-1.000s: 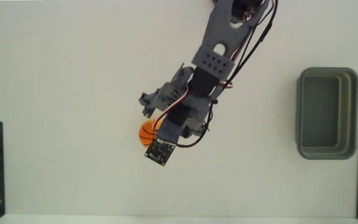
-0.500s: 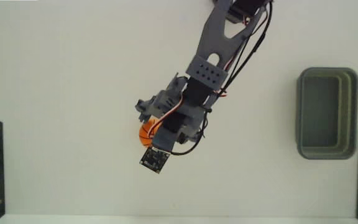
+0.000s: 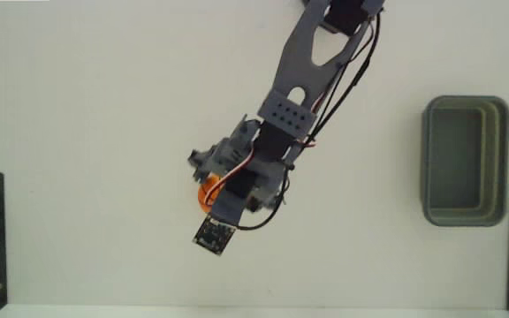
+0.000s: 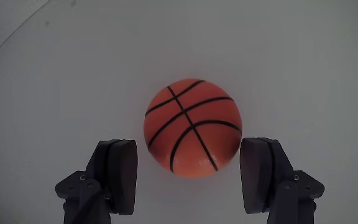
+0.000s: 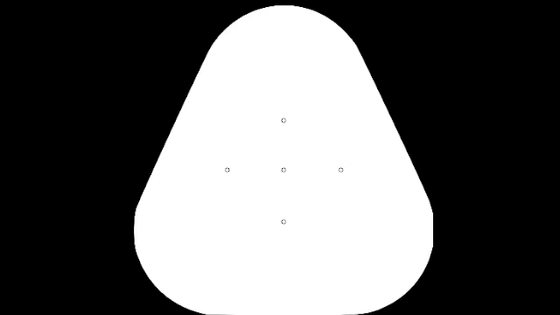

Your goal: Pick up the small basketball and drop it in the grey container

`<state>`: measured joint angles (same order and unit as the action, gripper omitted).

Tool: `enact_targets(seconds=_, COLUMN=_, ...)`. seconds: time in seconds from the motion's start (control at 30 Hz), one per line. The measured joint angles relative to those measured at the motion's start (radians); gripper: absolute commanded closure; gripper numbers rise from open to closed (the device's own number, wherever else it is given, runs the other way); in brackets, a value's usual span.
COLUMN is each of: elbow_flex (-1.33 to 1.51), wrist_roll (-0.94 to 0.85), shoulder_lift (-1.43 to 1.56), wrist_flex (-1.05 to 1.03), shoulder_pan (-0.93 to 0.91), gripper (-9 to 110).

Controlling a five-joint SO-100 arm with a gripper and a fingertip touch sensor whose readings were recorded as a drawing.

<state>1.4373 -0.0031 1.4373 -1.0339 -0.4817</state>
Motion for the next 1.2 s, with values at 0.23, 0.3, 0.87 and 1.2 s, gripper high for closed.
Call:
enact_targets(seconds=0.23, elbow_flex=-0.064, wrist_roll=0.0, shoulder_lift=-0.054, wrist_flex=-0.003, shoulder_pan=-0.002, gripper=-9)
enact_targets(seconds=0.3, elbow_flex=-0.074, wrist_roll=0.0, shoulder_lift=-0.072, wrist_flex=-0.003, shoulder_pan=0.0, gripper=-9)
enact_targets(seconds=0.87, elbow_flex=-0.107, wrist_roll=-0.002, shoulder_lift=-0.084, wrist_flex=-0.003, shoulder_pan=-0.002, gripper=-9)
enact_targets(seconds=1.2, elbow_flex=-0.239, wrist_roll=-0.002, shoulder_lift=-0.213, wrist_flex=-0.018, shoulder_pan=-0.002, gripper=-9)
